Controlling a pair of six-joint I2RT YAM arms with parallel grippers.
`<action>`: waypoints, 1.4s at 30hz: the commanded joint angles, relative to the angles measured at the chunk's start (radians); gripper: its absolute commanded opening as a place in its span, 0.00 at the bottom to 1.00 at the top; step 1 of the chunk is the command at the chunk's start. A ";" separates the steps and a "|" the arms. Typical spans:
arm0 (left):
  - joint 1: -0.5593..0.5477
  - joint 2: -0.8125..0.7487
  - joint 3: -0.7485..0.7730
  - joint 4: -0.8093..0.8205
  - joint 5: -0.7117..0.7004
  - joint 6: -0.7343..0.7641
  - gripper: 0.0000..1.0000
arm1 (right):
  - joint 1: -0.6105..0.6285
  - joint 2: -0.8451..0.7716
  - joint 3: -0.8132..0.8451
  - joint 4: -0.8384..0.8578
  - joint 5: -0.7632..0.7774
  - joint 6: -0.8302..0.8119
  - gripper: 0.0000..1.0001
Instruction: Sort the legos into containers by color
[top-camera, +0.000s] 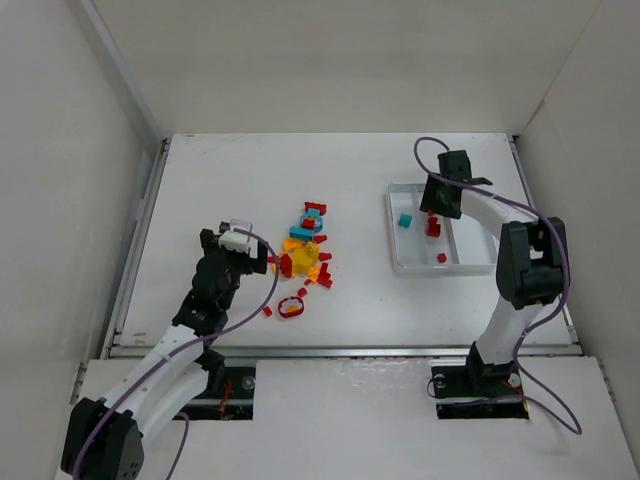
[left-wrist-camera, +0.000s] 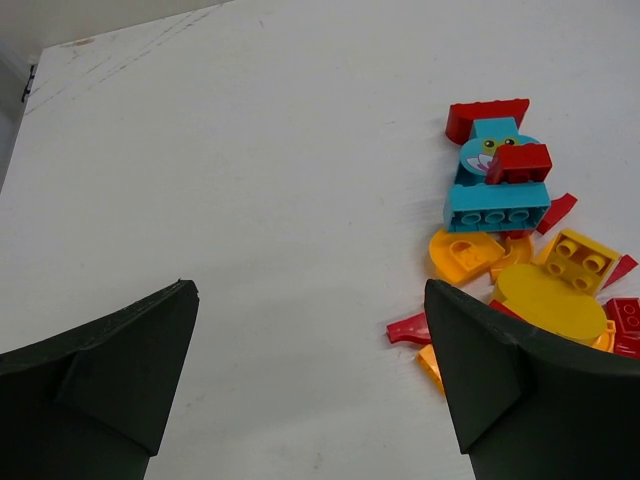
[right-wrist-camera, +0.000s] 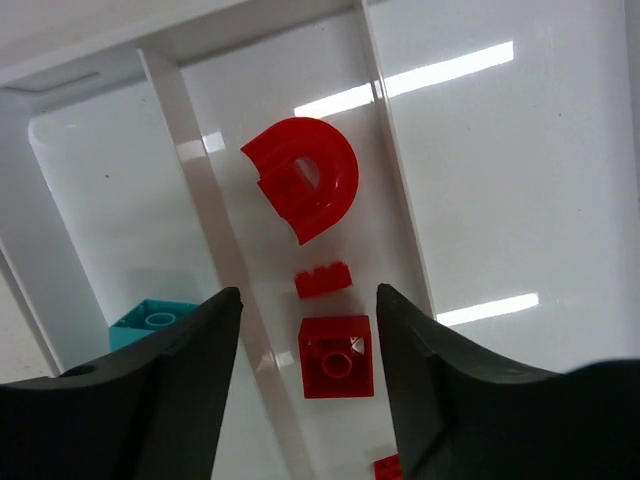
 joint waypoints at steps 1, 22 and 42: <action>0.006 -0.018 -0.002 0.055 0.012 0.009 0.95 | -0.003 -0.008 0.056 -0.014 -0.009 -0.022 0.64; 0.024 -0.018 -0.002 0.055 0.003 0.018 0.95 | 0.625 -0.031 -0.016 0.087 -0.390 -0.403 0.54; 0.024 -0.027 -0.011 0.064 0.012 0.018 0.95 | 0.748 0.018 -0.111 0.110 -0.345 -0.351 0.48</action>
